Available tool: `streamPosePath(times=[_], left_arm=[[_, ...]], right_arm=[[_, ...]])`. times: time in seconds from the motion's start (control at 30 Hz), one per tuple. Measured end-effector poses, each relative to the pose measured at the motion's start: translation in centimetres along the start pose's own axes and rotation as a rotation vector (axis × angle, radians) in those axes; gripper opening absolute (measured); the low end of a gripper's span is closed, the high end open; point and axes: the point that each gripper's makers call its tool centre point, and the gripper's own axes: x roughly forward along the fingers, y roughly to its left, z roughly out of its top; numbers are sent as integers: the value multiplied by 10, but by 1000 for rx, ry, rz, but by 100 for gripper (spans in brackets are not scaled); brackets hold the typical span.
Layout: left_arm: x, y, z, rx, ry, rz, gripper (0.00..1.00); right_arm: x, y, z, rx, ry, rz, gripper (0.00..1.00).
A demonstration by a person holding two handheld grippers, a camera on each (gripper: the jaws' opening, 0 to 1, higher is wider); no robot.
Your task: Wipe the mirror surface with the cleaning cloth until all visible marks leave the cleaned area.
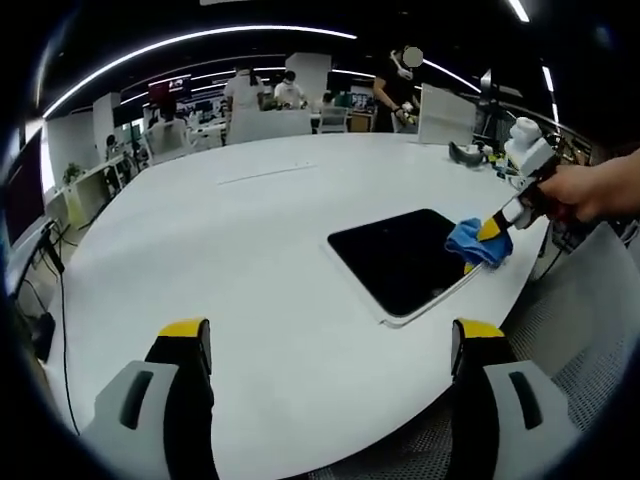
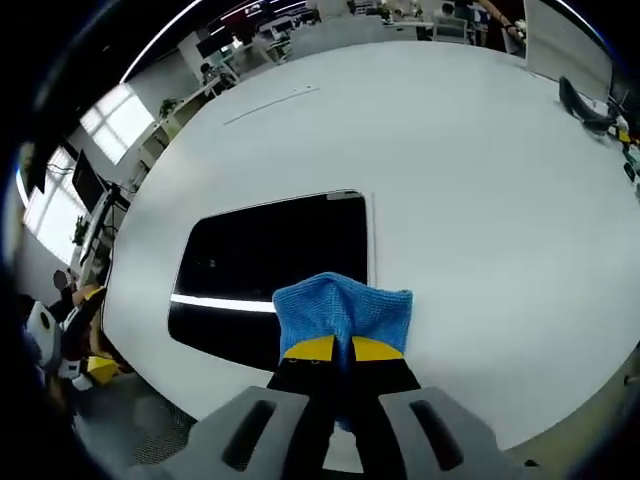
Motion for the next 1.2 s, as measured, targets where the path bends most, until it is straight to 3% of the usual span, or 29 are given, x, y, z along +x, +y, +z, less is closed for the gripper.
streamPosePath(times=[0.27,0.73,0.8,0.9,0.97,1.2], left_arm=[[1,-5,0,27,3,-22,99],[0,-10,6,45,-23,-39,99],[2,-14,1,43,1,-62,99],[4,-22,-15,-29,84,-111,99],[5,-23,-4,23,25,-115,99],[4,-15,-4,21,16,-84,99]], right_arm=[[0,2,0,55,-16,3,0],[3,5,3,70,-38,-40,0],[3,6,2,101,-35,-42,0],[4,7,4,101,-28,-51,0],[4,8,4,97,-32,-55,0],[7,25,1,76,-9,-21,0]])
